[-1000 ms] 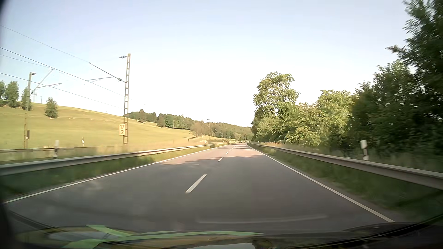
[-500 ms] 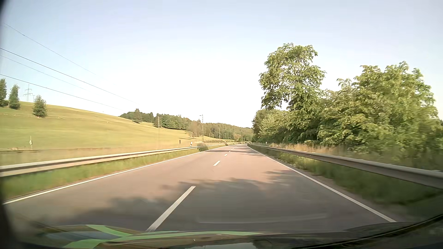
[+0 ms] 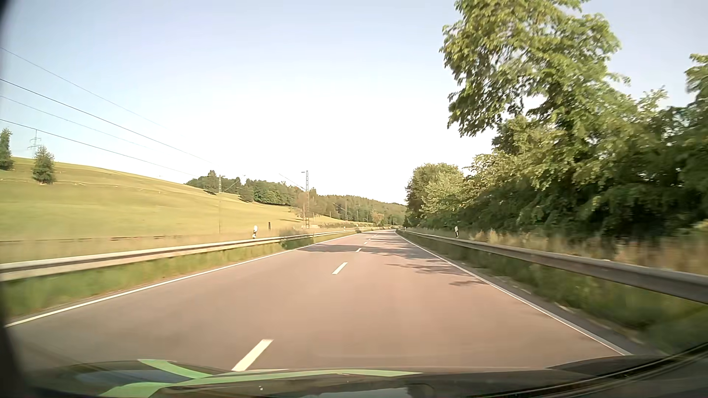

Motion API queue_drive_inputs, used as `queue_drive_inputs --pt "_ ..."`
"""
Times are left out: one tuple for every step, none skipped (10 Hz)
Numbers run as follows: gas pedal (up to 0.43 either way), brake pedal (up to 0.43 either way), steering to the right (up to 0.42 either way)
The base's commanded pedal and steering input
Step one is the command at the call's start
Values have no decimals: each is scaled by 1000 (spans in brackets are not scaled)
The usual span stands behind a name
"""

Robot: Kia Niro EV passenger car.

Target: Follow the waypoints while adhering to traffic rules and regulations

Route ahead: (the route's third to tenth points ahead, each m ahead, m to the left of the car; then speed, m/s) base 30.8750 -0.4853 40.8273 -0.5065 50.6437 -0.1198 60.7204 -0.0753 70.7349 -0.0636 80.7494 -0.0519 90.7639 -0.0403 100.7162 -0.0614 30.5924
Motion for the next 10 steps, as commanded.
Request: queue_drive_inputs --pt "228 0 -1" --pt "260 0 -1" --pt "268 0 -1" --pt "268 0 -1" --pt "268 0 -1" --pt "268 0 -1" --pt "268 0 -1" --pt "268 0 -1" --pt "268 0 -1" --pt "268 0 -1"
